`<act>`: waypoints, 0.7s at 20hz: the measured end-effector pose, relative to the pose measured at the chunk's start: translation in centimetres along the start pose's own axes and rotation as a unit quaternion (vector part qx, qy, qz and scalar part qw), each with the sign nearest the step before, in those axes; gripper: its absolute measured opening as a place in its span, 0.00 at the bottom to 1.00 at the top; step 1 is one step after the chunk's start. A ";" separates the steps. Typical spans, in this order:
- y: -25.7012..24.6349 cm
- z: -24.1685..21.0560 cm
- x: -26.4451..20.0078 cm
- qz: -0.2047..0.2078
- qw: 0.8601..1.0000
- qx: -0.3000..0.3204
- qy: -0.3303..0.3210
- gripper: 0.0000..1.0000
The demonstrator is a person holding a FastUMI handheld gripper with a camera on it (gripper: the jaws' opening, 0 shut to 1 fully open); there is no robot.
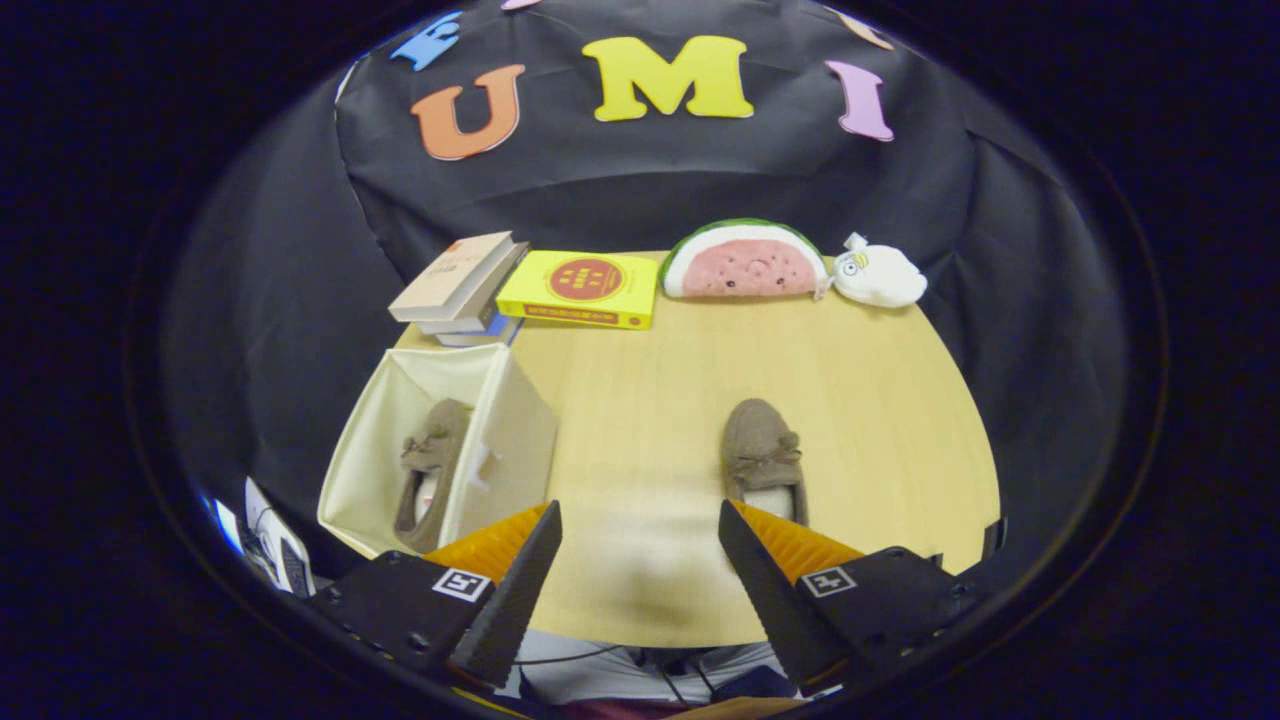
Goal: Open the storage box then place both shoes into the box .Put the left shoe in first, then the right shoe, with the right side of both shoes facing outward in a uniform manner.
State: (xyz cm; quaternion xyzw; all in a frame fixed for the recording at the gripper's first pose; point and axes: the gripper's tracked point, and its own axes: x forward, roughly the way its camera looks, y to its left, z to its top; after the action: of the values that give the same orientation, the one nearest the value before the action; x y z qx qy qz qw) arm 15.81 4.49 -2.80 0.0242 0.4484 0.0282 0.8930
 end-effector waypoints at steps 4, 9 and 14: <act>-6.9 -1.4 3.1 -0.014 0.999 0.005 0.031 0.97; -14.1 -3.6 8.5 -0.024 0.995 0.030 0.088 0.97; -16.0 -5.6 13.6 -0.009 0.989 0.026 0.146 0.80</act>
State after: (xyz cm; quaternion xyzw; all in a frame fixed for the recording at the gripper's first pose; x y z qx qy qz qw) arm 19.90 -10.42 -18.12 0.0391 0.5746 0.0111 0.8174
